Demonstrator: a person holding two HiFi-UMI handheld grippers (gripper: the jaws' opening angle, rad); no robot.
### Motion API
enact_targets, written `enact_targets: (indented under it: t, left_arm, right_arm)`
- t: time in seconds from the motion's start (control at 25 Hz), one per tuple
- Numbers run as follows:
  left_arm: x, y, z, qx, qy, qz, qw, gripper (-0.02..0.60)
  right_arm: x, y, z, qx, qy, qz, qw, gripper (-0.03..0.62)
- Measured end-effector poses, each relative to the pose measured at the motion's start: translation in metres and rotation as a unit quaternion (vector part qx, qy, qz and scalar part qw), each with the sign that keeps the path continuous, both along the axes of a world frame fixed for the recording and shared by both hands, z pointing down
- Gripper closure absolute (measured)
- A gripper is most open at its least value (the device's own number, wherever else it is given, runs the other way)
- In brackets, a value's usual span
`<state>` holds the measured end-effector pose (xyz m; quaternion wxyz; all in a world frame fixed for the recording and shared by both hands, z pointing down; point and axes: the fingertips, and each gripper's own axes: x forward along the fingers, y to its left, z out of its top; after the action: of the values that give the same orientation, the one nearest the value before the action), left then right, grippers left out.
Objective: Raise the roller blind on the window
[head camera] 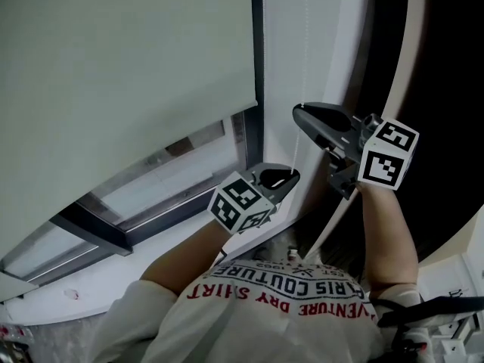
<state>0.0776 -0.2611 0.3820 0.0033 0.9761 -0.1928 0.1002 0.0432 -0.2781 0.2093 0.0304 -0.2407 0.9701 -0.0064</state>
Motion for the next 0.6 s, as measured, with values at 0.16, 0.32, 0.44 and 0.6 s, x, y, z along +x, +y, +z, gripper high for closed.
enact_targets:
  t: [0.16, 0.32, 0.44, 0.6]
  left_arm:
    - [-0.001, -0.002, 0.011, -0.004, -0.007, -0.002, 1.0000, 0.566]
    - [-0.003, -0.002, 0.029, -0.012, -0.019, -0.005, 0.9997, 0.566]
    - [-0.003, -0.004, 0.041, -0.021, -0.018, -0.011, 0.9996, 0.566]
    - [-0.005, -0.006, 0.055, -0.033, -0.019, -0.014, 0.9992, 0.566]
  right_arm:
    - [0.001, -0.002, 0.011, -0.003, 0.007, 0.008, 1.000, 0.582]
    - [0.002, -0.004, 0.028, -0.011, 0.012, 0.015, 1.000, 0.582]
    - [0.002, -0.006, 0.042, -0.021, 0.013, 0.016, 1.000, 0.583]
    - [-0.002, -0.008, 0.060, -0.028, 0.025, 0.019, 0.999, 0.588]
